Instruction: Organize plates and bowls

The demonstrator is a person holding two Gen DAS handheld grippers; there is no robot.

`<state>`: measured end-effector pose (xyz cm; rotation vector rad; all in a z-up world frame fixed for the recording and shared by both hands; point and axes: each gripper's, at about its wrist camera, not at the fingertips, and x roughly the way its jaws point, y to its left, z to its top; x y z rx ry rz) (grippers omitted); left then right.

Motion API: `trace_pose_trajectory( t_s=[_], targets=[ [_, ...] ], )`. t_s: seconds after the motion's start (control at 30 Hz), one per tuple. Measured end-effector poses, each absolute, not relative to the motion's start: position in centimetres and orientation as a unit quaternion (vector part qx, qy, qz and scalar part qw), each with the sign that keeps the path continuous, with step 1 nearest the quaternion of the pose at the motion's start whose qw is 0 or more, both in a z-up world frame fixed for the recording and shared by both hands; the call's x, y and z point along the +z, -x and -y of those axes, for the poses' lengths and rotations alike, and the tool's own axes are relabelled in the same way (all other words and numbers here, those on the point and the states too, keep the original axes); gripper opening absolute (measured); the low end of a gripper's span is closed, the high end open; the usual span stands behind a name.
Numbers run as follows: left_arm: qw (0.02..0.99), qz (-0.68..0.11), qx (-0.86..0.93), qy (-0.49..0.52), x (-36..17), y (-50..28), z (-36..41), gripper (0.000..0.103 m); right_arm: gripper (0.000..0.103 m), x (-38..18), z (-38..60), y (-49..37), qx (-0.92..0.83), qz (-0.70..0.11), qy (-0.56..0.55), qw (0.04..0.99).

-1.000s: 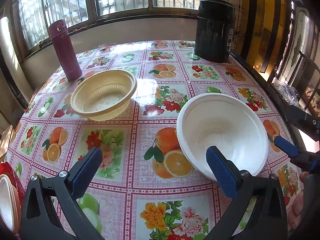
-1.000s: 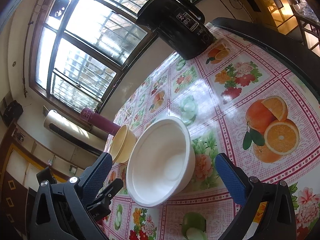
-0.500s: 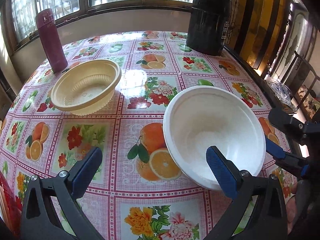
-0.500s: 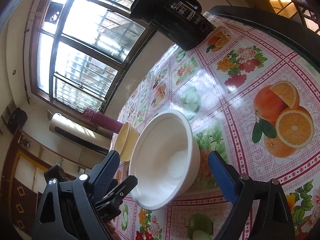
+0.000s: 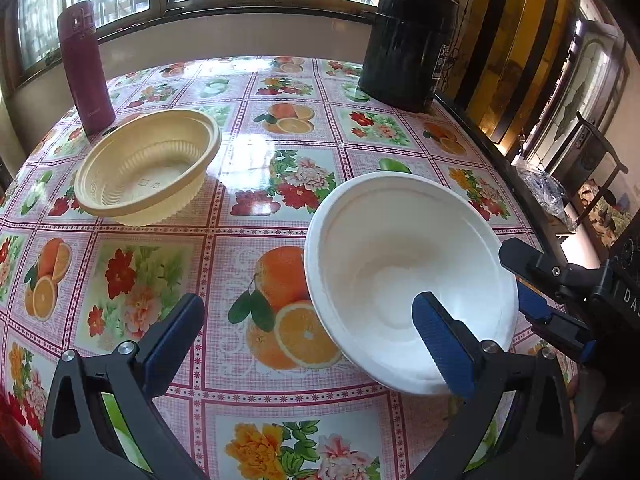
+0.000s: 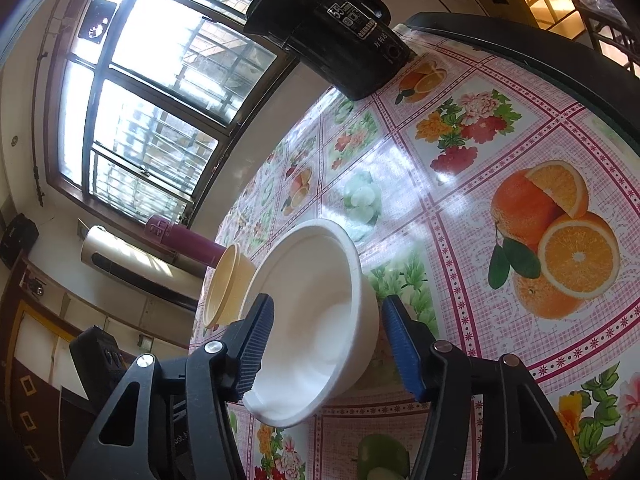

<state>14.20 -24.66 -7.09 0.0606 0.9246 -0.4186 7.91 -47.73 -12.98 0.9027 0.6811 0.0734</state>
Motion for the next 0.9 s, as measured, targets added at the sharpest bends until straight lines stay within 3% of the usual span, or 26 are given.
trace_pose_trajectory(
  t_s=[0.33,0.53,0.63,0.77,0.9],
  targets=[
    [0.878,-0.434,-0.199,-0.034,-7.1,-14.7,24.9,0.101,0.051,-12.9,47.9,-7.6,0.022,-0.321,-0.421,0.848],
    [0.870,-0.445,-0.208,-0.032,-8.0,-15.1,24.9,0.082,0.046,-12.8,47.8,-7.4,0.011,-0.320,-0.412,0.853],
    [0.867,-0.449,-0.214,-0.025,-8.2,-15.2,24.8,0.059,0.036,-12.9,47.7,-7.5,0.005,-0.325,-0.405,0.854],
    [0.863,-0.453,-0.222,-0.018,-8.5,-15.5,24.7,0.045,0.023,-12.8,47.6,-7.6,-0.002,-0.324,-0.397,0.859],
    [0.857,-0.459,-0.235,-0.007,-8.8,-15.6,24.6,0.033,0.018,-12.8,47.3,-7.7,-0.005,-0.328,-0.390,0.861]
  ],
)
